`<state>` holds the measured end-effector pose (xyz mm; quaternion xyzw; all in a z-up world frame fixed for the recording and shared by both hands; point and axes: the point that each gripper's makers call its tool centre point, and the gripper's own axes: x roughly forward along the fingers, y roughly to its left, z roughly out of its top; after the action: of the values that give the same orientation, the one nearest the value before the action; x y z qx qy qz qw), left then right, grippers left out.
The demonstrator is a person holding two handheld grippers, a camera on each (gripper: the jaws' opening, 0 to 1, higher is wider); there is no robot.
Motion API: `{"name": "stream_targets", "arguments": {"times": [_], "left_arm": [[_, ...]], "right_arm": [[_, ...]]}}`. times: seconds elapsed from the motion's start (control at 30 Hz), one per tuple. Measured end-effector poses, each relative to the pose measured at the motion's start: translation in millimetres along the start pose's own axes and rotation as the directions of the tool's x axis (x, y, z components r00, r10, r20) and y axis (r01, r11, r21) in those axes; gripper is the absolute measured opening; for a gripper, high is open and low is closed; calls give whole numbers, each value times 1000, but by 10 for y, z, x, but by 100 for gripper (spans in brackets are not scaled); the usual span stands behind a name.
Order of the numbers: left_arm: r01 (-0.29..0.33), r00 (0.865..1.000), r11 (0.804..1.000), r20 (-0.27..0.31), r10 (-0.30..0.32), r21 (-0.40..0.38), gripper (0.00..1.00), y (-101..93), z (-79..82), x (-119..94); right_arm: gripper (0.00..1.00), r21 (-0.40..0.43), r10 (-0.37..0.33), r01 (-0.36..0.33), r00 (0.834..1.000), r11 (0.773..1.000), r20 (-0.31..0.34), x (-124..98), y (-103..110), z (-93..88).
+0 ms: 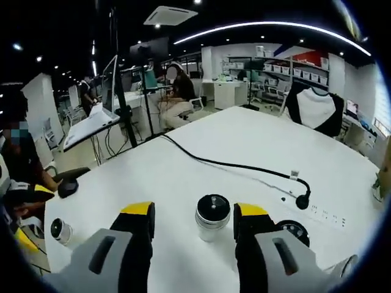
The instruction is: Rotate the seasoning bottle until the label or dispensing opening points toward the visible target arrow and the bottle remains upright within the marked orientation range
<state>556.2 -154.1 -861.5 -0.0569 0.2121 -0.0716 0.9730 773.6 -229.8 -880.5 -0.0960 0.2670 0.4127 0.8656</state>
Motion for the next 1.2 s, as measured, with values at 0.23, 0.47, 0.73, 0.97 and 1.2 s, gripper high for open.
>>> {"name": "stream_targets", "arguments": {"times": [0.23,0.47,0.73,0.97,1.2], "left_arm": [[16,1000,1000,-5,-16,-5,80,55,16,50],[16,1000,1000,-12,-16,16,79,109,41,47],[5,1000,1000,-11,-5,19,79,145,46,5],[5,1000,1000,-18,-4,25,78,167,30,-24],[7,1000,999,-30,-6,34,77,161,10,-51]], "right_arm": [[49,-5,-41,41,997,999,-68,130,-58,-109],[49,-30,-61,59,995,998,-74,249,-138,-98],[46,-36,-33,30,995,999,-98,295,-105,-116],[42,-74,-48,38,989,997,-136,364,-105,-197],[30,-137,-52,27,983,990,-177,373,-141,-243]]}}
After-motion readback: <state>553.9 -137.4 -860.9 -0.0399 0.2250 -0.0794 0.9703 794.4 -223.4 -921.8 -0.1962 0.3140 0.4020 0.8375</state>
